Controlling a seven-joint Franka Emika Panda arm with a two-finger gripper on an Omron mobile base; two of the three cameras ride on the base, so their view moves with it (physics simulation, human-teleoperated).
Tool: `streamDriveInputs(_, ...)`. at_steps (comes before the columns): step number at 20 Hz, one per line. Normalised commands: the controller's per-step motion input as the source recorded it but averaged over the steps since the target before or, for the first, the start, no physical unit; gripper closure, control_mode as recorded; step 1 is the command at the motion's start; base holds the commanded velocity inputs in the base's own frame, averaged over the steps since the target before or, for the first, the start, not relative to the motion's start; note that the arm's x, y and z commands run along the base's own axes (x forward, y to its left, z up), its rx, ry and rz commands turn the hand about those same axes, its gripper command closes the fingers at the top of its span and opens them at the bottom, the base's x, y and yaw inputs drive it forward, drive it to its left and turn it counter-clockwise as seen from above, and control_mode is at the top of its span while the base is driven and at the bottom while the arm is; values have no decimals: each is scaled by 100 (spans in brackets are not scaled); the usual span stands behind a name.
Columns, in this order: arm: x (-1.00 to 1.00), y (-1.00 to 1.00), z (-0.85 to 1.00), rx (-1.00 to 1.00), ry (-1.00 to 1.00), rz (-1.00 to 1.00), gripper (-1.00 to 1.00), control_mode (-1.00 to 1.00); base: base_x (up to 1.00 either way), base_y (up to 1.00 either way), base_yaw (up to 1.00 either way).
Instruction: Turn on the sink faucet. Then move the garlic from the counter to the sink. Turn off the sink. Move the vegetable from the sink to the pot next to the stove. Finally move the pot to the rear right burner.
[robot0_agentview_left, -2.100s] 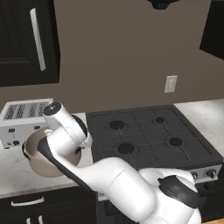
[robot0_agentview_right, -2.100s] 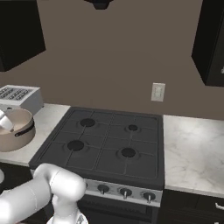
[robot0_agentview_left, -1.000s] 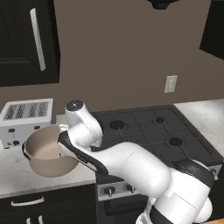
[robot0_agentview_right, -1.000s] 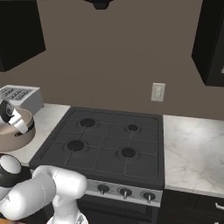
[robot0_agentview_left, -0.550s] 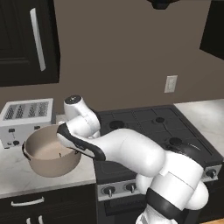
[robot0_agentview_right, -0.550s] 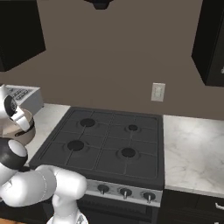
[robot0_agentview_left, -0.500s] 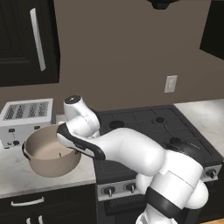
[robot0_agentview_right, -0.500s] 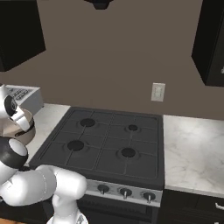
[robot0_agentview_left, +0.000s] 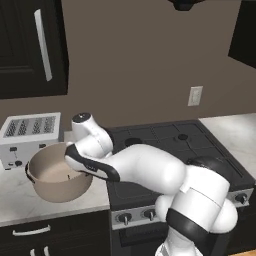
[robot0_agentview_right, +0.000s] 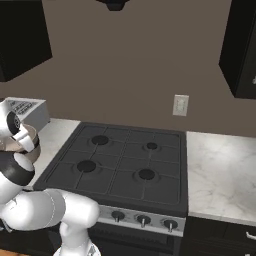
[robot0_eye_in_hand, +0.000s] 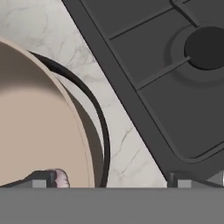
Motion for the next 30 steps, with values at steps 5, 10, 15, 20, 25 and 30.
streamDriveInputs(5,8,0,-12,0,0,-1,-100,-100,0,0,0)
streamDriveInputs(10,16,0,-6,0,1,0,-100,-100,0,0,0)
streamDriveInputs(15,17,2,-6,0,3,0,-100,-100,0,0,0)
streamDriveInputs(20,11,4,-10,0,3,0,-100,-100,0,0,0)
streamDriveInputs(25,0,4,-20,0,0,0,-100,-100,0,0,0)
streamDriveInputs(30,0,0,-27,0,0,0,100,-100,0,0,0)
